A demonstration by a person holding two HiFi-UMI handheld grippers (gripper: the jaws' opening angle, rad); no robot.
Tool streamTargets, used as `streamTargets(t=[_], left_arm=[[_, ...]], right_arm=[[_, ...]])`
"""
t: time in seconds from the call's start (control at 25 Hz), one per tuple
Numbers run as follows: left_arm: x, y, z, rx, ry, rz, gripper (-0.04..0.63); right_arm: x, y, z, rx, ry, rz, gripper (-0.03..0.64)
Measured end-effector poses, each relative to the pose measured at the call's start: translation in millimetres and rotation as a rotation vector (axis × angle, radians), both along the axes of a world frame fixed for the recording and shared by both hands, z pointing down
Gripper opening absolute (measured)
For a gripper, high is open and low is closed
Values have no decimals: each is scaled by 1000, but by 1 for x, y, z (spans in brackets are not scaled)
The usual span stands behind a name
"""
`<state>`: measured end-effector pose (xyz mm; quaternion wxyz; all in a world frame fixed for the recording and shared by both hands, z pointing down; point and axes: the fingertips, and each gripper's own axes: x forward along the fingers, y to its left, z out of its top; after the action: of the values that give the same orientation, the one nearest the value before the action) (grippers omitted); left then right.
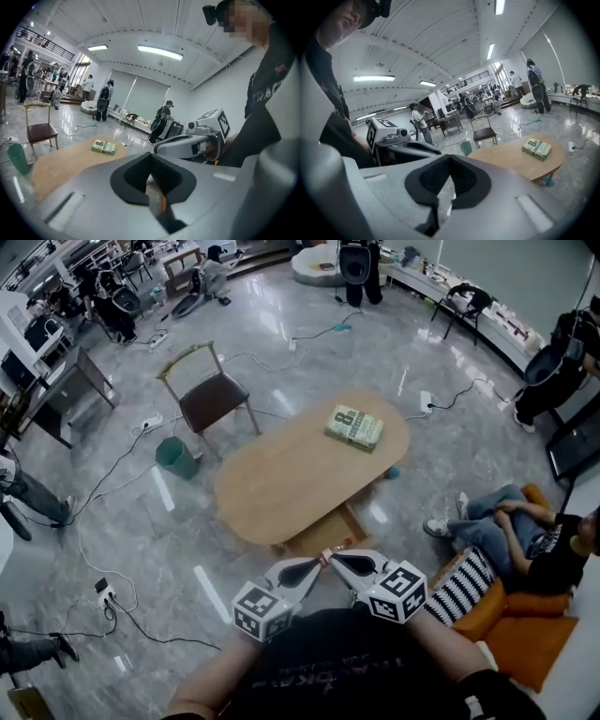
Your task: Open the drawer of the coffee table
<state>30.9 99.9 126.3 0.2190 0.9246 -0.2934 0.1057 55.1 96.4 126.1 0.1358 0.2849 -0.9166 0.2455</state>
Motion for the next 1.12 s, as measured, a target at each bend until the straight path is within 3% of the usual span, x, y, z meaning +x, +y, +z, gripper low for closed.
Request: streamTargets(t=[0.2, 0.4, 1.12], left_arm=[[-19, 2, 2, -36, 3, -49, 5], [-30, -3, 7, -59, 10, -71, 5], [-25, 5, 5, -55, 16, -90, 5]], right_arm=[[-15, 4, 4, -32, 4, -38, 2], [-15, -5, 10, -73, -26, -8, 2], [-18, 7, 12, -68, 1, -66, 2]])
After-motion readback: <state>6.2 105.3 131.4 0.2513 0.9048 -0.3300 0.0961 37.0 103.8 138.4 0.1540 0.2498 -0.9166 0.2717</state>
